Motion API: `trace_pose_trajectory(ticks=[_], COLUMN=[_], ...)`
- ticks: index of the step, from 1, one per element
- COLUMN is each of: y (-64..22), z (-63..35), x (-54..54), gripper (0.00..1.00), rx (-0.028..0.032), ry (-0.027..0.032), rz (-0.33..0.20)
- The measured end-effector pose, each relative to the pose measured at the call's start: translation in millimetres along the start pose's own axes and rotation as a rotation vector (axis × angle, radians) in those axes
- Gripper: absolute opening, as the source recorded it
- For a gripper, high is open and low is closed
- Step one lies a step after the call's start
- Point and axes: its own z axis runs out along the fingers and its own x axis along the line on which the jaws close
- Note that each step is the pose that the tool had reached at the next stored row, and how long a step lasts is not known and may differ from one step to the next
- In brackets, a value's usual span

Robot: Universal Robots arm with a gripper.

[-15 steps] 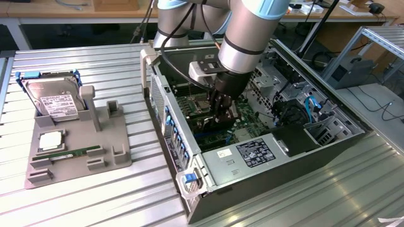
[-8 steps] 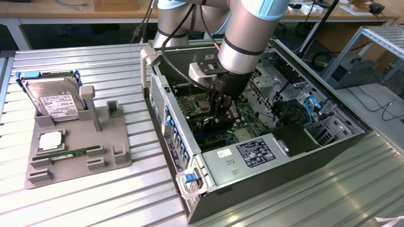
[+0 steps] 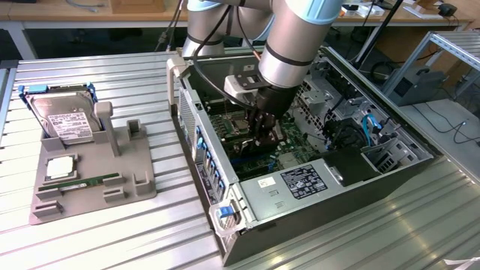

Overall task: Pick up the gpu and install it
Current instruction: 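Insert the gpu into the slot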

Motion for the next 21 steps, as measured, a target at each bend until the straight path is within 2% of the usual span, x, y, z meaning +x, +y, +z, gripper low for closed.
trace_pose_trajectory(ticks=[21], y=[-0.1], z=[4.3], x=[-2.4], gripper=[0.27], rx=[0.0000], ry=[-0.0001], rz=[0.000])
